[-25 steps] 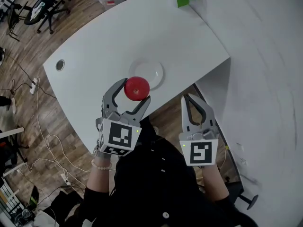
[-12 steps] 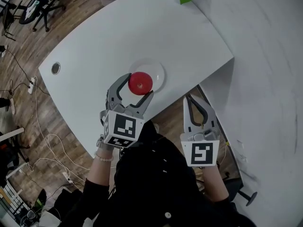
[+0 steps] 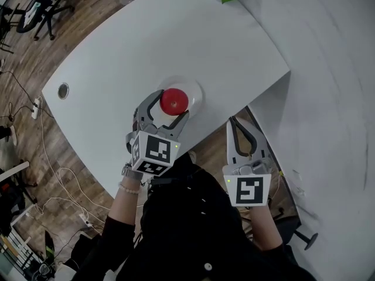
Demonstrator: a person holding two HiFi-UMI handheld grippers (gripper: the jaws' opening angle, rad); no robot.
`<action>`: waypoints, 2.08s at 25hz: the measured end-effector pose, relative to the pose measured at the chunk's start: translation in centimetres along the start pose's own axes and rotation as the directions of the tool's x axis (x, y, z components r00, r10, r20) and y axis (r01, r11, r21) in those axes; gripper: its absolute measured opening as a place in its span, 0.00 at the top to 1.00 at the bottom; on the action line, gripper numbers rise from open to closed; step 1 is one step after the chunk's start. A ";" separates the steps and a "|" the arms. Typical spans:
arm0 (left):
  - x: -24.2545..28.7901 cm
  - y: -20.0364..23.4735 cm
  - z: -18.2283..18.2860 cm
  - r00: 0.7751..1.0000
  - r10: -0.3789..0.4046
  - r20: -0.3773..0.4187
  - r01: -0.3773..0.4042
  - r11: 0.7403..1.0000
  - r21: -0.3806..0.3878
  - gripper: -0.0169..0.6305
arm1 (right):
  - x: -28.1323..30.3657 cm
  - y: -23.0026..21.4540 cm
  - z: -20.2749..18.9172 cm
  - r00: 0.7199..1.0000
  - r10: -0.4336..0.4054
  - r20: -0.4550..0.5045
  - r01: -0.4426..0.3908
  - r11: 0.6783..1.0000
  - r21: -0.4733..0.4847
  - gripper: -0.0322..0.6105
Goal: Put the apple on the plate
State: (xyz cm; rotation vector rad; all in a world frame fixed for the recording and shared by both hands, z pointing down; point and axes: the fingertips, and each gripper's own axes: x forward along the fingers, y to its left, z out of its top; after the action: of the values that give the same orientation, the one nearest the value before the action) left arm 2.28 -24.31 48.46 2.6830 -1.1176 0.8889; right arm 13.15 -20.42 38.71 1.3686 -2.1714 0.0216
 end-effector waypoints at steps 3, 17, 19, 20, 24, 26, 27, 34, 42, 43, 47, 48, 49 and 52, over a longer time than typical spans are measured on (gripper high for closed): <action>0.9 0.1 -0.7 1.000 -0.016 -0.013 0.015 1.000 -0.011 0.42 | 0.5 0.2 -0.4 1.000 0.003 -0.011 -0.003 1.000 0.013 0.88; 4.5 -0.5 -3.8 0.993 -0.089 -0.072 0.089 0.996 -0.004 0.42 | 1.3 0.3 -2.0 0.997 -0.005 -0.072 0.006 1.000 0.022 0.88; 4.9 -0.4 -4.3 0.992 -0.093 -0.080 0.093 0.996 -0.008 0.42 | 1.5 0.4 -2.3 0.996 -0.003 -0.087 0.005 1.000 0.020 0.88; 5.0 -0.3 -4.4 0.992 -0.094 -0.081 0.094 0.996 -0.010 0.42 | 1.5 0.4 -2.4 0.996 -0.003 -0.091 0.005 1.000 0.021 0.88; 5.4 -0.5 -4.2 0.993 -0.099 -0.068 0.097 0.995 -0.039 0.42 | 1.3 0.3 -2.9 0.995 -0.004 -0.101 0.008 0.999 0.033 0.88; 5.7 -0.6 -4.1 0.993 -0.101 -0.064 0.097 0.994 -0.053 0.42 | 1.4 0.2 -3.0 0.995 -0.004 -0.097 0.008 0.999 0.042 0.88; 5.8 -0.6 -4.1 0.993 -0.101 -0.063 0.098 0.994 -0.058 0.42 | 1.4 0.2 -3.0 0.996 -0.003 -0.092 0.007 0.999 0.044 0.88; 5.7 -0.6 -4.3 0.994 -0.093 -0.065 0.089 0.994 -0.058 0.42 | 1.5 0.5 -2.8 0.996 0.007 -0.086 -0.003 0.999 0.038 0.88; 5.9 -0.5 -4.5 0.992 -0.105 -0.068 0.098 0.991 -0.094 0.42 | 1.7 0.2 -2.8 0.996 0.008 -0.083 -0.005 0.999 0.034 0.88; 5.8 -0.7 -4.4 0.992 -0.108 -0.064 0.102 0.990 -0.098 0.42 | 1.7 0.2 -2.8 0.997 0.008 -0.081 -0.005 0.999 0.036 0.88; 5.8 -1.0 -4.0 0.992 -0.117 -0.053 0.111 0.987 -0.113 0.42 | 1.6 0.1 -2.9 0.997 0.011 -0.071 -0.008 0.999 0.040 0.88; 5.7 -1.0 -4.0 0.992 -0.116 -0.051 0.110 0.988 -0.113 0.42 | 1.6 0.1 -2.8 0.998 0.010 -0.067 -0.008 0.999 0.038 0.88; 5.6 -1.0 -3.9 0.992 -0.114 -0.049 0.107 0.988 -0.112 0.42 | 1.6 0.2 -2.7 0.998 0.010 -0.066 -0.007 0.999 0.039 0.88; 5.1 -1.0 -3.6 0.994 -0.103 -0.045 0.097 0.989 -0.111 0.42 | 1.2 0.3 -2.5 0.998 0.010 -0.064 -0.007 0.999 0.041 0.88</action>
State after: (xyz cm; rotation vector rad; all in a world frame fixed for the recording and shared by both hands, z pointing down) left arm 4.06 -25.63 54.40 2.5878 -0.9817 0.8494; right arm 13.65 -20.56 41.44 1.3627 -2.1340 0.1121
